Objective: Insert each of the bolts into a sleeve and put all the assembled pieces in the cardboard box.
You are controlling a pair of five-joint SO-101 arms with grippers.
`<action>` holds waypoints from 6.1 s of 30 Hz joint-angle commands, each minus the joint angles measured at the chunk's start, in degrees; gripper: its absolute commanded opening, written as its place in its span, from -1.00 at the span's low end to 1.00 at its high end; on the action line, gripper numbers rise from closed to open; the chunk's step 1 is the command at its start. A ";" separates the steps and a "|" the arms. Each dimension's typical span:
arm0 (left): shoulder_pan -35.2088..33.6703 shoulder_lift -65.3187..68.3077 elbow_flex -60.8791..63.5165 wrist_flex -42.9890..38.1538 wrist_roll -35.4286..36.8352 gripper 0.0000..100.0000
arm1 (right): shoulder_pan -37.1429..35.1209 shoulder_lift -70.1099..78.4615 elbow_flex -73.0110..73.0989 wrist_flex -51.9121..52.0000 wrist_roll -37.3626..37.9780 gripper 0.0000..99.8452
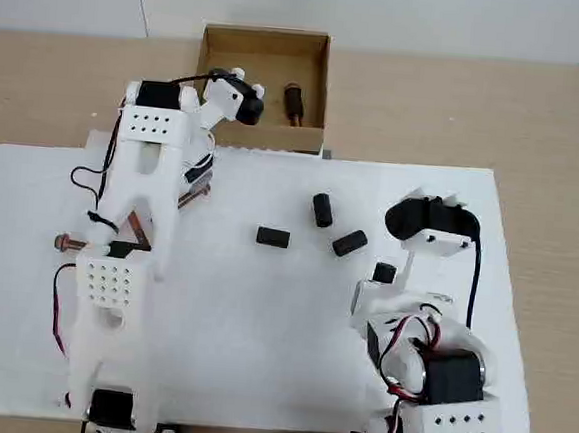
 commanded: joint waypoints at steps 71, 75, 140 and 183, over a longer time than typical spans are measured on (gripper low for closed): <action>5.80 -7.65 8.31 1.32 22.51 -0.78 | -0.57 -0.75 -0.35 -1.80 0.44 -0.99; 5.54 -7.56 8.31 1.14 22.51 -0.78 | -0.57 -0.75 -0.35 -1.80 0.44 -0.99; 10.20 -62.24 12.18 1.67 22.42 -0.99 | -0.48 -15.96 -8.70 0.40 12.31 -0.99; 9.76 -141.63 107.47 -37.71 37.27 -0.99 | -6.29 -16.22 5.01 -8.48 12.13 -0.99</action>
